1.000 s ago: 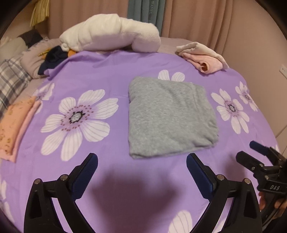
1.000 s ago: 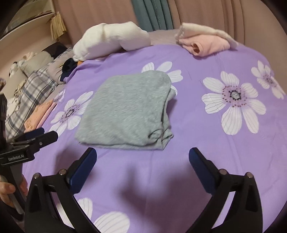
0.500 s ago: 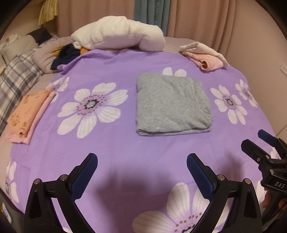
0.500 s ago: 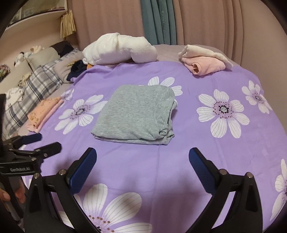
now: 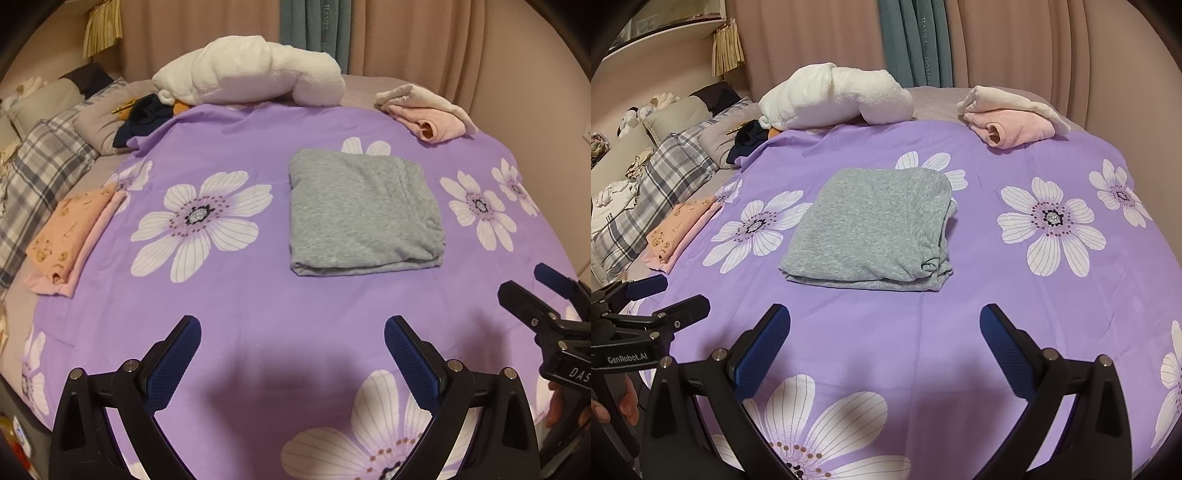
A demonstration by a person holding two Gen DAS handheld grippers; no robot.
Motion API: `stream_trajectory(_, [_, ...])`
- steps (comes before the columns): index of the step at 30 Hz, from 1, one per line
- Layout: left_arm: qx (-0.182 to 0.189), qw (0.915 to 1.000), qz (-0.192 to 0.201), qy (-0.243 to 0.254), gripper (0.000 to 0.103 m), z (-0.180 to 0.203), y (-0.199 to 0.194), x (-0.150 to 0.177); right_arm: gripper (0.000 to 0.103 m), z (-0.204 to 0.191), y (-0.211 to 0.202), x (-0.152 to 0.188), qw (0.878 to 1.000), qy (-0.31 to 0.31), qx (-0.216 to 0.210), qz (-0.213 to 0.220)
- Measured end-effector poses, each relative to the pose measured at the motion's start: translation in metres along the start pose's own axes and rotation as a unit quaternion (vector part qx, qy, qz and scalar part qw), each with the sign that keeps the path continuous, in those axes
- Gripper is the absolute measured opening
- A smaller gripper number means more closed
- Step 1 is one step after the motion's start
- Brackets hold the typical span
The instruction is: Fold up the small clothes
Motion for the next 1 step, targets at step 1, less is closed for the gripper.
stream_trajectory(1, [-0.002,1.0,0.002,0.002,0.099,0.0001,-0.0008,-0.0004,0.103,-0.0001,-0.0003,-0.0002,1.0,0.0,-0.001,0.0])
Point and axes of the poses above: each gripper's, at about its wrist camera, not at the fingertips, and y roughly the way its jaws point, z to its right, x to its underside, the point moved 8 cm from there along y, roughly the way its jaws point, and after that the axes turned 5 degrees about y, right-handed, at the moved point
